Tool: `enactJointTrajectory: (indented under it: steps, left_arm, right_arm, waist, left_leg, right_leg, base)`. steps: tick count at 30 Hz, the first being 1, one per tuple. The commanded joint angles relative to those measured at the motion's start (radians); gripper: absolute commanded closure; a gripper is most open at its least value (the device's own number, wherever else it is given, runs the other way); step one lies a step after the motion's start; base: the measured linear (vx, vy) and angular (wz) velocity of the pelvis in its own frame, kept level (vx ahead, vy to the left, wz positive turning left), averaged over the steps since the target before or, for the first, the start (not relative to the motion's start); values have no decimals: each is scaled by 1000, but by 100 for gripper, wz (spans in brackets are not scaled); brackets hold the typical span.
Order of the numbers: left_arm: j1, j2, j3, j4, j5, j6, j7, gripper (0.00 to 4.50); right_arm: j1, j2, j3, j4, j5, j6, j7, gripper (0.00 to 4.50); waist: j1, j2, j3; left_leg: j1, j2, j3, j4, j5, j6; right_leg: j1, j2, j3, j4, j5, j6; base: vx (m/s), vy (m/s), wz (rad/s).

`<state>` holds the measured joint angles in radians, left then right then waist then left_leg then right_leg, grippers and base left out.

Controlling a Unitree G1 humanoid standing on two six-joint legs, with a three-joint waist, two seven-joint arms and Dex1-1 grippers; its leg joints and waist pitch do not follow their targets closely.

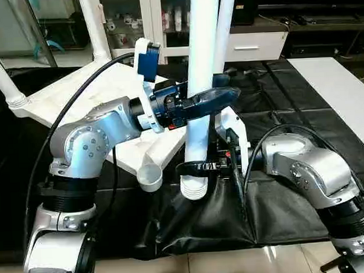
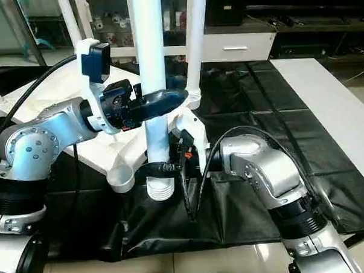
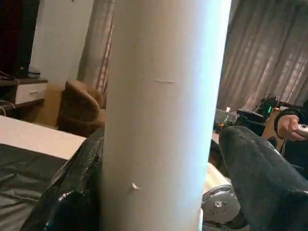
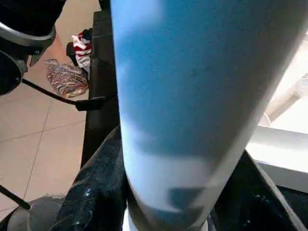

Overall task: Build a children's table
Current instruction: Pick table leg

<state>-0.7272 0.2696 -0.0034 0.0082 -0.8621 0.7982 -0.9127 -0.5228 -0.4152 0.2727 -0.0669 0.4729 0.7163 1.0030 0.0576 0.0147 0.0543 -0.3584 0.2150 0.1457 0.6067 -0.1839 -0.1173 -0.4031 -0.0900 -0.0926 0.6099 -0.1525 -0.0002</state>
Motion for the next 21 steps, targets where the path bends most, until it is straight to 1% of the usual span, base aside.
enactJointTrajectory:
  steps: [1,2,3,4,5,6,7,8,9,11,12,13,14,16,18,19,20,21]
  left_arm:
    - [-27,10,6,-3,20,-13,1,91]
    - [-23,20,13,5,26,-16,4,91]
    - [-19,31,21,14,31,-18,6,91]
    - [-11,45,31,35,32,-15,0,91]
    - [-11,45,31,35,32,-15,0,91]
    - [-6,53,37,48,31,-11,-6,91]
    - [1,62,47,69,18,5,-19,91]
    - [1,62,47,69,18,5,-19,91]
    - [6,64,62,88,-5,26,-28,91]
    - [6,54,94,111,-61,73,-29,91]
    - [6,52,99,114,-69,80,-29,91]
    - [6,52,99,114,-69,80,-29,91]
    - [1,47,113,118,-103,108,-32,91]
    - [-3,51,117,122,-113,118,-39,91]
    - [-3,58,115,126,-108,114,-45,91]
    - [11,80,123,120,-83,89,-43,91]
    - [19,89,129,117,-73,79,-40,91]
    - [19,89,129,117,-73,79,-40,91]
  right_arm:
    - [-23,-3,-14,4,2,12,-9,264]
    - [-24,-4,-25,4,8,13,-9,264]
    - [-26,-5,-37,3,15,15,-9,264]
    - [-28,-5,-59,0,34,22,-7,264]
    - [-28,-5,-59,0,34,22,-7,264]
    - [-29,-5,-73,-2,47,27,-5,264]
    - [-30,-4,-91,-11,68,34,0,264]
    - [-30,-4,-91,-11,68,34,0,264]
    - [-30,-3,-110,-26,97,48,9,264]
    - [-30,-4,-130,-50,137,68,24,264]
    - [-30,-4,-133,-53,142,70,27,264]
    - [-30,-4,-133,-53,142,70,27,264]
    - [-28,-7,-135,-64,153,76,35,264]
    - [-21,-16,-133,-73,152,79,41,264]
    - [-15,-22,-132,-79,148,81,43,264]
    - [7,-50,-133,-83,113,76,21,264]
    - [17,-61,-136,-83,99,73,9,264]
    - [17,-61,-136,-83,99,73,9,264]
  waist:
    - [0,0,-67]
    - [0,-4,-67]
    - [0,-1,-66]
    - [-1,-7,-67]
    - [0,-5,-66]
    - [0,-3,-66]
    - [0,-7,-67]
    - [1,-5,-67]
    - [1,-1,-67]
    - [2,-2,-69]
    - [4,-1,-69]
    - [4,-1,-69]
    - [5,-1,-69]
    - [5,0,-68]
    - [6,0,-67]
    - [6,13,-68]
    - [4,9,-66]
    - [4,5,-66]
  left_leg:
    - [-3,-6,16,-72,-261,15]
    - [-3,-5,16,-72,-261,16]
    - [-3,-5,15,-73,-263,15]
    - [-3,-6,16,-72,-264,16]
    - [-3,-7,15,-72,-265,16]
    - [-2,-7,16,-72,-264,16]
    - [-2,-7,17,-72,-261,18]
    - [-2,-7,16,-72,-259,18]
    - [-1,-6,16,-72,-257,16]
    - [-2,-6,17,-71,-249,18]
    - [-3,-5,16,-72,-238,19]
    - [-3,-4,16,-73,-240,18]
    - [-2,-3,16,-74,-243,16]
    - [-2,-5,17,-73,-246,17]
    - [-2,-4,16,-74,-250,15]
    - [0,-5,16,-74,-252,12]
    - [-1,-5,16,-75,-257,12]
    - [-2,-6,16,-76,-260,6]
  right_leg:
    - [54,-29,33,-89,-430,-129]
    - [54,-29,33,-90,-432,-128]
    - [53,-29,33,-89,-433,-127]
    - [53,-28,33,-90,-438,-122]
    - [53,-28,32,-89,-444,-121]
    - [51,-29,33,-91,-450,-117]
    - [51,-29,33,-91,-450,-116]
    - [51,-29,32,-89,-449,-117]
    - [50,-29,33,-88,-439,-122]
    - [52,-30,34,-86,-412,-137]
    - [53,-30,35,-81,-376,-157]
    - [53,-30,35,-81,-372,-160]
    - [53,-30,35,-80,-366,-165]
    - [55,-30,36,-80,-363,-169]
    - [55,-30,36,-81,-370,-166]
    - [55,-31,36,-80,-371,-165]
    - [55,-30,36,-85,-377,-159]
    - [57,-29,36,-84,-388,-147]
  base:
    - [0,0,0]
    - [0,0,0]
    - [0,0,0]
    - [0,0,0]
    - [0,0,0]
    - [0,0,0]
    - [0,0,0]
    - [0,0,0]
    - [0,0,0]
    - [0,0,0]
    - [0,0,0]
    - [0,0,0]
    - [0,0,0]
    - [0,0,0]
    - [0,0,0]
    - [0,0,0]
    - [0,0,0]
    - [0,0,0]
